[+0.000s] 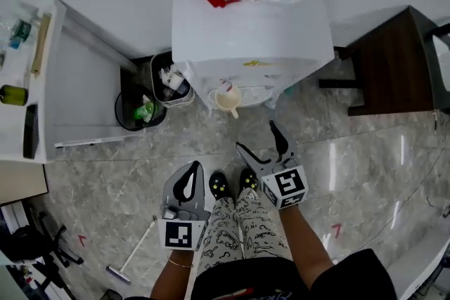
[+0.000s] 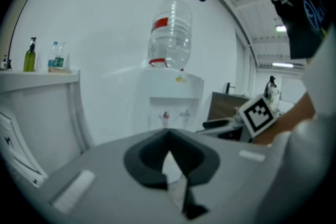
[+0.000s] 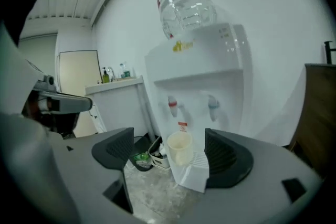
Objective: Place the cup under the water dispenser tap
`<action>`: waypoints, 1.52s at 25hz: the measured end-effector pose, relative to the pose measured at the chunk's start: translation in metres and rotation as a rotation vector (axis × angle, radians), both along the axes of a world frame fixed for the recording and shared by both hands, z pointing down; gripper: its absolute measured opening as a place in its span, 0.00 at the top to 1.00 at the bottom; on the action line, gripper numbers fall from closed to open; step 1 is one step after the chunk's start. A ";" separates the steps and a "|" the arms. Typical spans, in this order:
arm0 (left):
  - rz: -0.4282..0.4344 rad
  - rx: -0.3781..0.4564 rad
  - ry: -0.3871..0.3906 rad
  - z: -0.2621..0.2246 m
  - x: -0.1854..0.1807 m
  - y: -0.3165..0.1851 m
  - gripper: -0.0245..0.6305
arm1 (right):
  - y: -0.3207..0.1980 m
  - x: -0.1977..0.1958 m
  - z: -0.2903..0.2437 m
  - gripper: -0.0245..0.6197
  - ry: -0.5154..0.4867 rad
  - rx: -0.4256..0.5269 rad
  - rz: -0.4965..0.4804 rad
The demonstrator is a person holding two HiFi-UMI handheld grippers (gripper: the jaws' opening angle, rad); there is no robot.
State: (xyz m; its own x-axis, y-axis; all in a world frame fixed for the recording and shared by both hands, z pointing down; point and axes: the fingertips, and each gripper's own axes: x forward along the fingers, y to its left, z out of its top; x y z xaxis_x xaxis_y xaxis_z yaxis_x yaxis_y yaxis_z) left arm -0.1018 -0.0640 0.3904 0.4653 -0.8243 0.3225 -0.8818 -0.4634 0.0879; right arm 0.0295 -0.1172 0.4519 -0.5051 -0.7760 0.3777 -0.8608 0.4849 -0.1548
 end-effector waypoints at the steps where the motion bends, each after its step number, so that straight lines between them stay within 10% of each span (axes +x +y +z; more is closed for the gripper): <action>1: 0.015 0.010 -0.003 -0.021 0.002 0.003 0.97 | 0.010 0.002 -0.028 0.29 -0.007 0.009 -0.022; 4: 0.046 0.032 -0.010 -0.083 0.009 0.012 0.97 | 0.034 0.011 -0.116 0.92 -0.056 0.059 -0.049; 14: 0.201 0.171 0.000 -0.220 0.046 0.034 0.97 | 0.081 0.021 -0.286 0.94 -0.174 0.146 -0.095; 38: 0.233 0.165 -0.066 -0.223 0.050 0.056 0.97 | 0.104 0.010 -0.294 0.94 -0.226 0.122 -0.221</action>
